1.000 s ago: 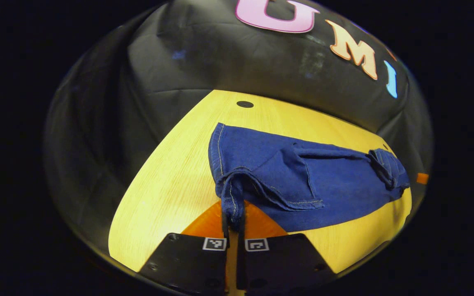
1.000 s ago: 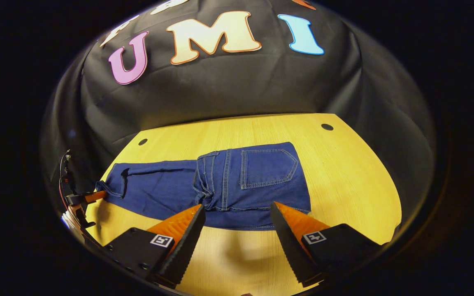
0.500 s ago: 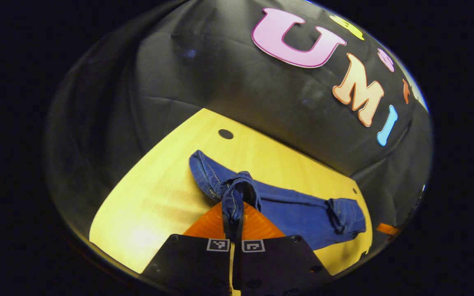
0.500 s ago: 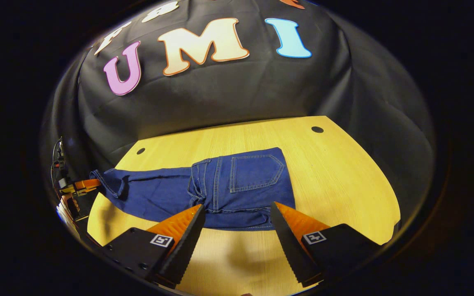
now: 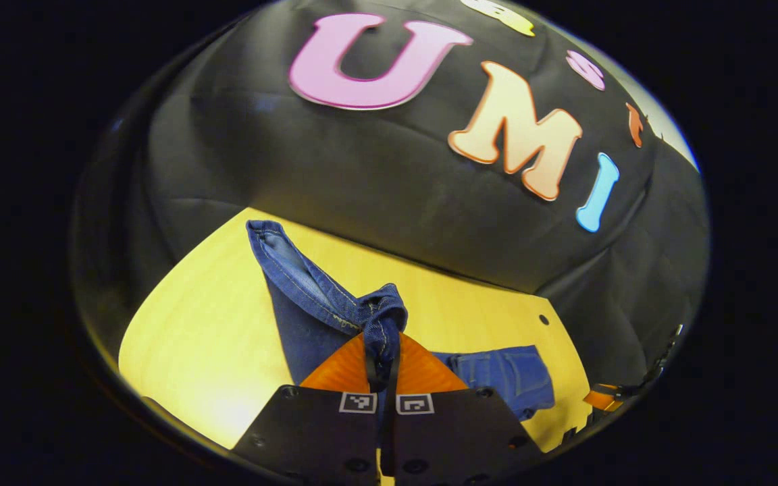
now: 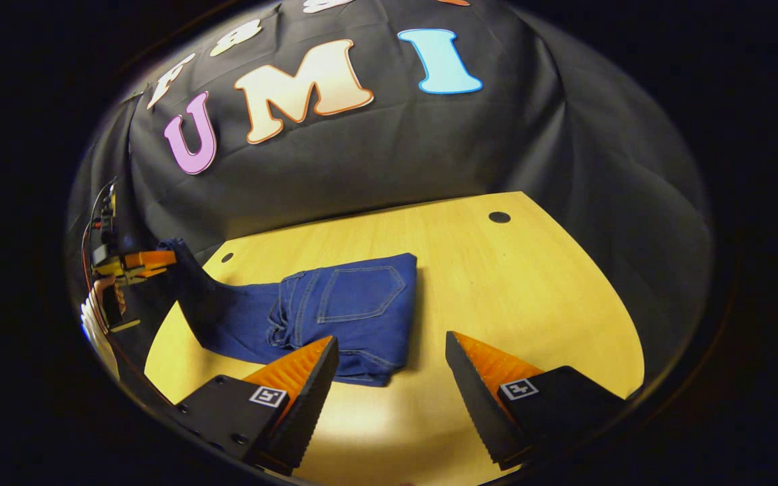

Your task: Grasp the waist and the cuffs of the jeans and fold them to make the two legs overlap; first hold the waist and fold one-third of the jeans toward the cuffs, then hold the cuffs and fold the remaining one-third in the same direction to finish folding.

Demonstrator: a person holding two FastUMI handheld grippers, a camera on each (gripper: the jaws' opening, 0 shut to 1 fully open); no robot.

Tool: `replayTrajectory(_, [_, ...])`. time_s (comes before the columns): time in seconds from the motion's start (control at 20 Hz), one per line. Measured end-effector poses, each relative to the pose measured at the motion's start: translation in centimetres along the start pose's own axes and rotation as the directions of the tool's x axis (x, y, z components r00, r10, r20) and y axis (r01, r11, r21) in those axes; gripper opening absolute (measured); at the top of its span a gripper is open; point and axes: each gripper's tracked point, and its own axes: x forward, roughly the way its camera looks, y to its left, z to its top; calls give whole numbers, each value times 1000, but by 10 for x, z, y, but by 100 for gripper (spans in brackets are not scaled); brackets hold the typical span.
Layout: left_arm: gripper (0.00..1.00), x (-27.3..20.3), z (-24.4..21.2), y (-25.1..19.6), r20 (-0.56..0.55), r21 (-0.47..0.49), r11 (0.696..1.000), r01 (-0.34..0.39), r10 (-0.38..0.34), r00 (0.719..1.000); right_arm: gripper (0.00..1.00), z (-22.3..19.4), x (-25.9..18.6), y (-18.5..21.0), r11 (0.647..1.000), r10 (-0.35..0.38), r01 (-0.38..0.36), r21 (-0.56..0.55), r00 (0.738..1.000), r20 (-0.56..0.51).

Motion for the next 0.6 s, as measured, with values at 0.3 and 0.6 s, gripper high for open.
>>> replayTrajectory(0.3, [0, 44, 2, -150, -22, 89, 990, 108, -107, 994, 98, 8, -2, -50, 997, 62, -62, 35, 998, -8])
replayTrajectory(0.6, [0, 74, -49, -258, -142, 218, 955, 203, -174, 974, 98, 9, -3, -74, 994, 96, -96, 56, 995, -1])
